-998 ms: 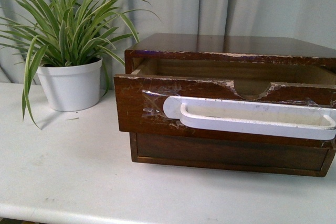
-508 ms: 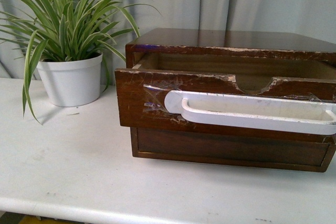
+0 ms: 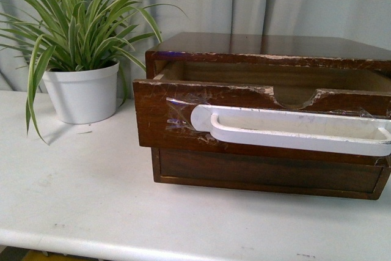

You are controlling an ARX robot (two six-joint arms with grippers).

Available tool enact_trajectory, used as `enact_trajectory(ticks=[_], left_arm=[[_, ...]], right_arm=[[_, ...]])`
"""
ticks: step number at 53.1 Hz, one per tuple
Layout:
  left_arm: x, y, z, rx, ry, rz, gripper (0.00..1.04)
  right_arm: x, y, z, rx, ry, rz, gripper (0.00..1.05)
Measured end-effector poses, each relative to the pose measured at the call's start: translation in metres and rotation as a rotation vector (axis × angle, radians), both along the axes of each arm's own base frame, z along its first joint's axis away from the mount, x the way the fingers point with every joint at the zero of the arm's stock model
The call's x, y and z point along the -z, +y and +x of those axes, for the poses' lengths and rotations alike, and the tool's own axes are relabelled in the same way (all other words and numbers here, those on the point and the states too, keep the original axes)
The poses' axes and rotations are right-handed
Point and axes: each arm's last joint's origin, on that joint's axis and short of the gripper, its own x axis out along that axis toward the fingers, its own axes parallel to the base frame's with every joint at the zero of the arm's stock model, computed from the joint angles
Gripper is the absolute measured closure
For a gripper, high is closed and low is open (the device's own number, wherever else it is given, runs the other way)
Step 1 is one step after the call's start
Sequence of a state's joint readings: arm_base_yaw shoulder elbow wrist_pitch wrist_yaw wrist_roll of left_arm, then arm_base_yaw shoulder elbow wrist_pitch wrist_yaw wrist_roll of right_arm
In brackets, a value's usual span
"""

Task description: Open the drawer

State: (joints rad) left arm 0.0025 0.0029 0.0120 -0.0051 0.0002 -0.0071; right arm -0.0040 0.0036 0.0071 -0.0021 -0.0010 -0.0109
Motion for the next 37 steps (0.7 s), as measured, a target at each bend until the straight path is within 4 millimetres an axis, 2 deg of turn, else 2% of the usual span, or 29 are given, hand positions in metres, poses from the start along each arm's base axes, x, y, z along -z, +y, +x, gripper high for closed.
enact_trajectory(ticks=[3,15,17,20,37], left_arm=[[0.0001,0.0000,0.0000,0.000,0.000,0.000,0.57],[0.0000,0.0000,0.0000,0.000,0.000,0.000,0.05],[0.0001,0.0000,0.0000,0.000,0.000,0.002,0.05],[0.0001,0.0000,0.0000,0.000,0.000,0.002,0.07],[0.0001,0.0000,0.0000,0.000,0.000,0.002,0.06]], right_arm=[[0.0000,0.0000,0.0000,0.000,0.000,0.000,0.62],[0.0000,0.0000,0.0000,0.000,0.000,0.000,0.09],[0.0000,0.0000,0.0000,0.000,0.000,0.002,0.07],[0.0000,0.0000,0.0000,0.000,0.000,0.001,0.09],[0.0000,0.0000,0.0000,0.000,0.000,0.001,0.09]])
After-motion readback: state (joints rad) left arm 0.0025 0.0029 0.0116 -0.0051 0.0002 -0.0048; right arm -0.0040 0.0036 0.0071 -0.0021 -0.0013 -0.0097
